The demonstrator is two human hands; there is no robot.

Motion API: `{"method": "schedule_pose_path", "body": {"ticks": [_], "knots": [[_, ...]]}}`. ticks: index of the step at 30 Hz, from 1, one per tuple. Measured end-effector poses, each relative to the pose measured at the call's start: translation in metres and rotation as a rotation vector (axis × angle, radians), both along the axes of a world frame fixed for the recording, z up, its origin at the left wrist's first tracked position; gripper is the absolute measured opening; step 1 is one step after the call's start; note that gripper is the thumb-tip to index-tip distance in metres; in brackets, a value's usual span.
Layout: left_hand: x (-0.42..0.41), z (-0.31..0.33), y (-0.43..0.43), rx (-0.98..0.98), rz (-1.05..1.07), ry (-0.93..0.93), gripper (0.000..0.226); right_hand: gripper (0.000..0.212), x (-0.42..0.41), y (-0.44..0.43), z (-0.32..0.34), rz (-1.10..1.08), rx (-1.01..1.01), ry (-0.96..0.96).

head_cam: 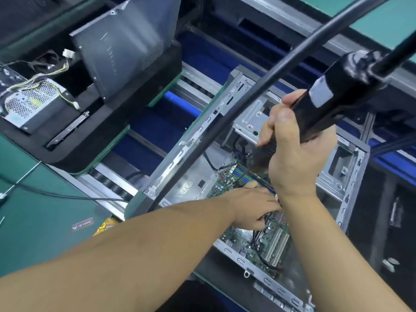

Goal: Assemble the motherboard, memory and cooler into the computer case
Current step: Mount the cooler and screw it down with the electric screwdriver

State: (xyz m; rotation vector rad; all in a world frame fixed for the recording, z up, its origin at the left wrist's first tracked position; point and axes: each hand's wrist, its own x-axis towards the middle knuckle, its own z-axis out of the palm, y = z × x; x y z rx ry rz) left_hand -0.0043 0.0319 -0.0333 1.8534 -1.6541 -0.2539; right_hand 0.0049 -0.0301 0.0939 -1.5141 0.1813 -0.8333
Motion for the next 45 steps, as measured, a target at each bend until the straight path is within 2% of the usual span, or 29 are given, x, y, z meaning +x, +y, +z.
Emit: {"method": "schedule_pose_path", "body": {"ticks": [3, 5, 7, 12, 14, 15, 17, 19, 22, 24, 30, 35, 39, 42, 45], "knots": [[0.001, 0.000, 0.000, -0.006, -0.006, -0.010, 0.022, 0.023, 0.002, 0.006, -0.002, 0.007, -0.013, 0.036], [0.003, -0.003, -0.001, 0.061, -0.041, 0.015, 0.015, 0.027, 0.001, 0.008, -0.006, 0.013, -0.032, 0.069], [0.003, -0.003, -0.001, 0.103, -0.057, 0.038, 0.014, 0.023, 0.000, 0.008, -0.006, 0.016, -0.044, 0.082], [0.000, 0.005, -0.001, -0.113, -0.003, -0.031, 0.040, 0.012, 0.003, 0.004, -0.001, 0.048, -0.013, 0.050], [0.001, 0.010, -0.001, -0.115, -0.012, -0.022, 0.059, 0.014, 0.002, 0.005, -0.003, 0.067, -0.018, 0.049], [0.004, 0.008, -0.001, -0.100, 0.002, -0.020, 0.058, 0.018, 0.003, 0.007, -0.004, 0.073, -0.036, 0.064], [0.003, 0.004, 0.000, -0.053, -0.015, -0.011, 0.031, 0.027, 0.004, 0.010, -0.004, 0.064, -0.045, 0.101], [0.001, 0.002, 0.001, -0.014, -0.017, 0.039, 0.020, 0.032, 0.006, 0.010, -0.004, 0.052, -0.028, 0.104], [0.002, 0.005, 0.002, -0.030, 0.001, 0.038, 0.034, 0.024, 0.006, 0.007, -0.001, 0.050, -0.018, 0.082], [0.001, 0.006, 0.002, -0.009, -0.001, 0.029, 0.031, 0.017, 0.003, 0.006, 0.001, 0.075, 0.002, 0.055], [0.000, 0.001, 0.001, 0.102, -0.006, 0.052, 0.021, 0.030, 0.005, 0.007, 0.004, 0.127, -0.034, 0.015], [0.005, 0.005, 0.002, 0.144, -0.031, 0.096, 0.019, 0.003, 0.002, 0.006, -0.002, 0.129, -0.043, -0.005], [0.005, 0.001, -0.002, 0.240, -0.062, 0.044, 0.028, 0.016, 0.006, 0.004, -0.002, 0.064, -0.068, 0.003], [0.006, -0.002, -0.004, 0.314, -0.109, -0.012, 0.035, 0.012, 0.007, 0.001, -0.001, 0.036, -0.080, 0.003], [0.005, 0.001, -0.002, 0.237, -0.061, 0.070, 0.027, 0.018, 0.005, 0.005, -0.001, 0.041, -0.091, 0.003]]}}
